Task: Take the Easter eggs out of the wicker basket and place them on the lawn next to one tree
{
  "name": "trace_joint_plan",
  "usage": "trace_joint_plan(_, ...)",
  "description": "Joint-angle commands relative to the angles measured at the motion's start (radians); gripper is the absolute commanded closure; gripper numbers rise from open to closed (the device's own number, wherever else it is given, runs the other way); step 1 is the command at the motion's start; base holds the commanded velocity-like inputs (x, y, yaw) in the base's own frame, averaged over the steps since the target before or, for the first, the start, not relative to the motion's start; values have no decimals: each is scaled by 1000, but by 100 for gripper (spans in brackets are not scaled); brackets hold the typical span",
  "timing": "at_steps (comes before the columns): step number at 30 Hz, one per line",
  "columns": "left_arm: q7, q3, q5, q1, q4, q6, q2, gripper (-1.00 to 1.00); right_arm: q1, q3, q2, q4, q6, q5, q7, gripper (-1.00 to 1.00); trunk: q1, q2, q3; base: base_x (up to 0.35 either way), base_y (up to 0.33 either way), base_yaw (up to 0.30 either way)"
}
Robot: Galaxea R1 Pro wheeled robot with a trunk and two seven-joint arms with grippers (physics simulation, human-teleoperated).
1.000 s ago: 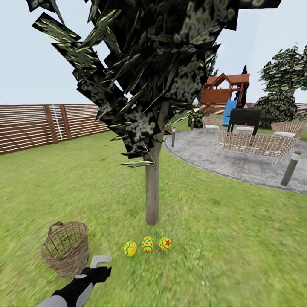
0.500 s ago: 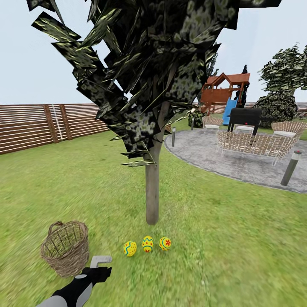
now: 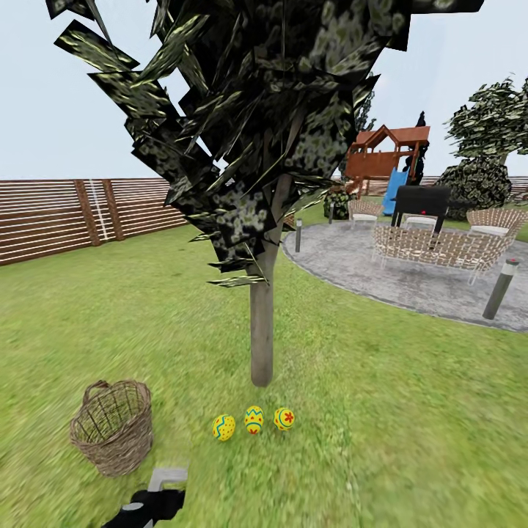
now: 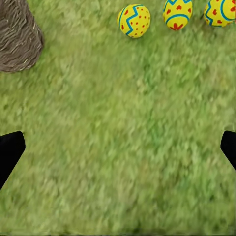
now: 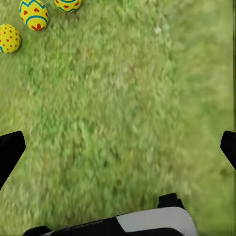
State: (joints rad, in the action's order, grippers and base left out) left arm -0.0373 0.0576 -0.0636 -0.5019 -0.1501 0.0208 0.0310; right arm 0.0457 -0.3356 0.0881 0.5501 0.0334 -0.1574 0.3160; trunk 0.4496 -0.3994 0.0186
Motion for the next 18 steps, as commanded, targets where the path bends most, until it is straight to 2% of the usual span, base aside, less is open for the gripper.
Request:
trace_joint_plan(1,-4,7,-6,10,1,4,0,-100,1,-5,0,-14,-13,-9,7,-100,0,-1,0,0,0,0)
trace_joint_plan(6,-5,7,-4,77,1,14,1,-100,1,-10,2,-108,-99,-11,-6,-100,0,-1,0,0,0,0)
trace_joint_plan(12,-6,7,-3,148,2,17,2,-100,1,-8,1,-160,-121,-10,-46,-100,0,-1,0,0,0,0)
trace_joint_plan(18,-6,7,-2,187,12,17,3,-100,0,-6,2,-259,-125,-11,-67,-100,0,-1,0,0,0,0)
